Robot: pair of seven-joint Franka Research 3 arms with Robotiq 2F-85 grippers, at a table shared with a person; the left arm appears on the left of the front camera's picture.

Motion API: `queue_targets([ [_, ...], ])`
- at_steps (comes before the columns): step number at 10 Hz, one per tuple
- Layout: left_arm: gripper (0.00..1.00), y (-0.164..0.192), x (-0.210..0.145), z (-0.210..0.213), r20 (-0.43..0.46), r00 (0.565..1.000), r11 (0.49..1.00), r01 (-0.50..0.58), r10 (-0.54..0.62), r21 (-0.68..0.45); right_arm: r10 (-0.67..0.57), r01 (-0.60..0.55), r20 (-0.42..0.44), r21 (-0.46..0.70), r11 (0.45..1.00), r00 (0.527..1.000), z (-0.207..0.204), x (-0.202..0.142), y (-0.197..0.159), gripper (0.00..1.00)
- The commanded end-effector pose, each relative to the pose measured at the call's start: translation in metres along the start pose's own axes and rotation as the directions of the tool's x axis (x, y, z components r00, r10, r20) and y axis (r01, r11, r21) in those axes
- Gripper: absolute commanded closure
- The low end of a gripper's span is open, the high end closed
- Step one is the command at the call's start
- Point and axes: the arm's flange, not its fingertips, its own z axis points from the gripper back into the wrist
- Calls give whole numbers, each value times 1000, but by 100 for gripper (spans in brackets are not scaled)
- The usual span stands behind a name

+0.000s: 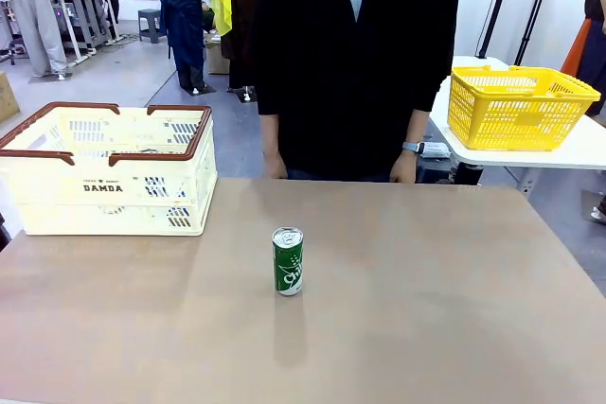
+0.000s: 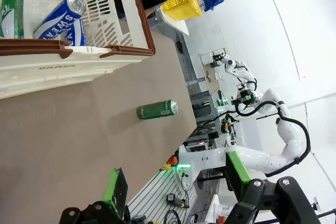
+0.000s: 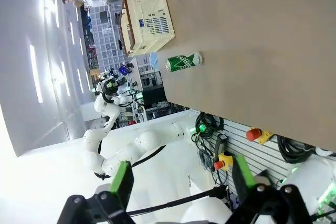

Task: Place the drinks into the Shopping basket.
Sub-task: Pick up one drink and place it into the Shopping basket.

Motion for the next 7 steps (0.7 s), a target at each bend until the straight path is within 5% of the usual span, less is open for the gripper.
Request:
queue_targets([
  [1, 0, -41, 1, -14, -67, 997, 989, -38, 48, 145, -16, 16, 0, 11, 1000, 1000, 0, -2, 3, 0],
  [3, 0, -132, 16, -104, -345, 938, 917, 158, -23, 367, -16, 16, 0, 11, 1000, 1000, 0, -2, 3, 0],
  [5, 0, -203, 25, -213, -482, 876, 833, 257, 12, 489, -16, 16, 0, 11, 1000, 1000, 0, -2, 3, 0],
  [7, 0, -244, 8, -325, -469, 883, 809, 261, 20, 526, -16, 16, 0, 11, 1000, 1000, 0, -2, 3, 0],
])
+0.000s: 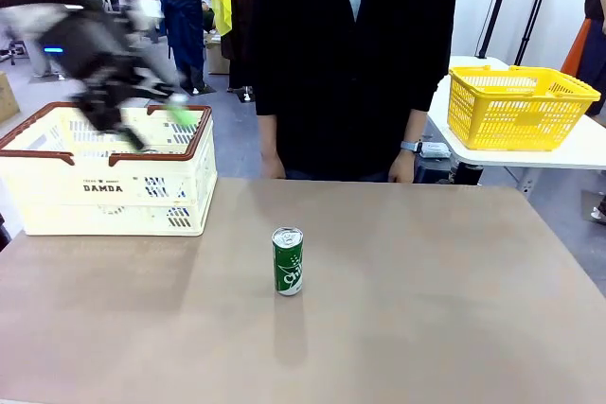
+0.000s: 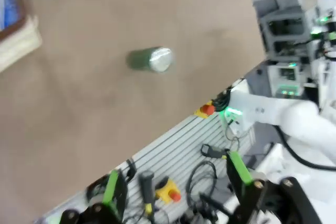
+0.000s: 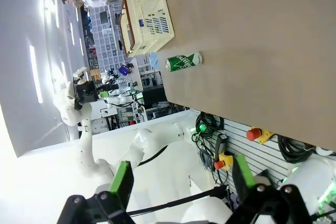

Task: Place the drinks into the Shopping basket.
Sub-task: Pick up one drink and place it into the Shopping basket.

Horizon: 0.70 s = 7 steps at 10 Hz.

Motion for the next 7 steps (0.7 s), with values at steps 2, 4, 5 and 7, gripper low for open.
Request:
queue_targets([
  [2, 0, -35, 63, -77, 57, 996, 987, -74, 66, 143, -14, 14, 1, 10, 1000, 1000, 0, -2, 3, 0],
  [4, 0, -69, 68, -137, 95, 992, 979, -104, 89, 174, -14, 14, 1, 10, 1000, 1000, 0, -2, 3, 0],
  [5, 0, -72, 69, -152, 130, 990, 966, -81, 50, 244, -14, 14, 1, 10, 1000, 1000, 0, -2, 3, 0],
  [7, 0, -69, 67, -152, 86, 995, 984, -60, 46, 168, -14, 14, 1, 10, 1000, 1000, 0, -2, 3, 0],
])
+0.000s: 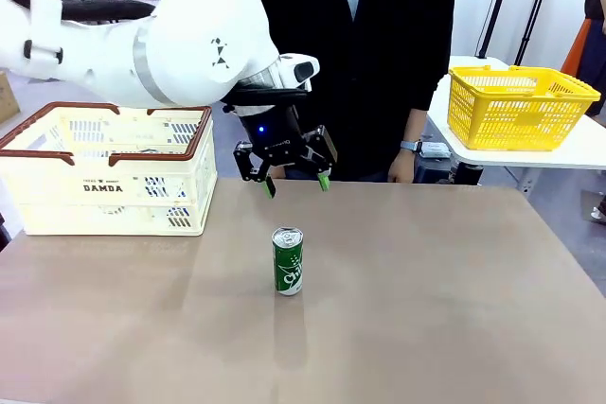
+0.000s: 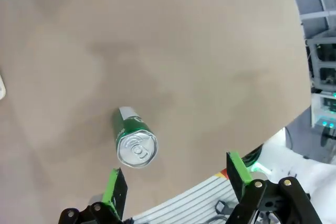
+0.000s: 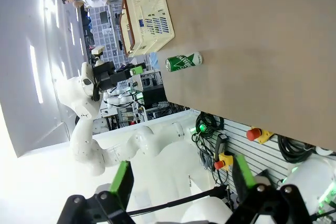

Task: Place the drinks into the Shopping basket.
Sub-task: Pick up one drink and place it into the Shopping basket.

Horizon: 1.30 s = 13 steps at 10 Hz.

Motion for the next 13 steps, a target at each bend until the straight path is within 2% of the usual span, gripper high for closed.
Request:
queue_targets([
  [1, 0, 5, 1, 12, -1, 1000, 999, -9, 9, -38, -13, 13, 0, 10, 1000, 1000, 0, -2, 4, 0],
  [4, 0, 2, 2, 5, 4, 1000, 1000, -9, 9, -14, -13, 13, 0, 10, 1000, 1000, 0, -2, 4, 0],
  [5, 0, 3, -11, 6, -18, 999, 994, -35, 37, 108, -13, 13, 0, 10, 1000, 1000, 0, -2, 4, 0],
  [7, 0, -9, -32, -10, -43, 995, 980, -76, 85, 184, -13, 13, 0, 10, 1000, 1000, 0, -2, 4, 0],
  [8, 0, -10, -35, -17, -17, 994, 970, -101, 107, 223, -13, 13, 0, 10, 1000, 1000, 0, -2, 4, 0],
  [13, 0, 1, -31, -71, 18, 991, 962, -136, 136, 237, -13, 13, 0, 10, 1000, 1000, 0, -2, 4, 0],
])
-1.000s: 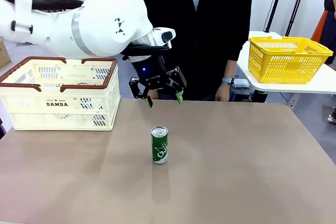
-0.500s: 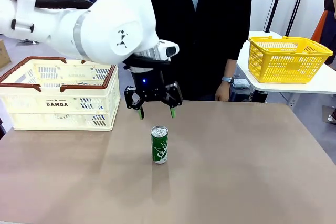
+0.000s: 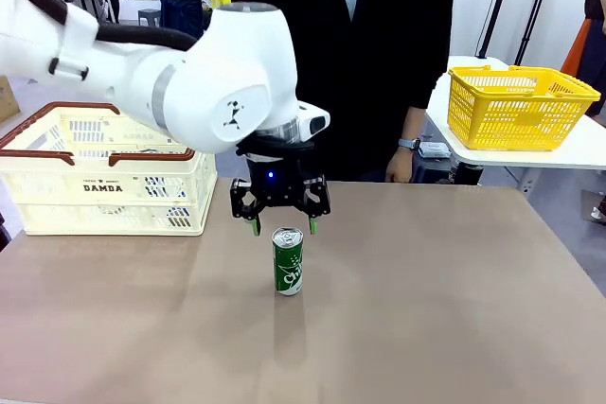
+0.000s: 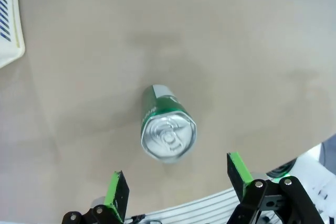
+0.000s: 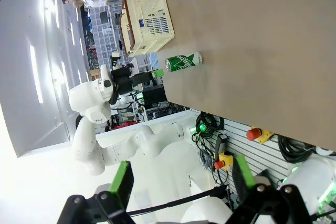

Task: Place the drinks into the Shopping basket.
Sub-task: Pick up one drink and place it into the Shopping basket.

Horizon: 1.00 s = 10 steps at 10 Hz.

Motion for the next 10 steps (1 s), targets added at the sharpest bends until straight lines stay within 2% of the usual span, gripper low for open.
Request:
queue_targets([
  [1, 0, -2, 4, -30, 5, 999, 999, -36, 36, 19, -13, 13, 0, 10, 1000, 1000, 0, -2, 4, 0],
  [4, 0, -3, 11, -61, -33, 999, 998, -39, 40, 47, -13, 13, 0, 10, 1000, 1000, 0, -2, 4, 0],
  [9, 0, -5, 13, -73, -33, 999, 998, -30, 32, 47, -13, 13, 0, 10, 1000, 1000, 0, -2, 4, 0],
  [10, 52, -6, 14, -74, -29, 999, 998, -29, 31, 59, -13, 13, 0, 10, 1000, 1000, 0, -2, 4, 0],
])
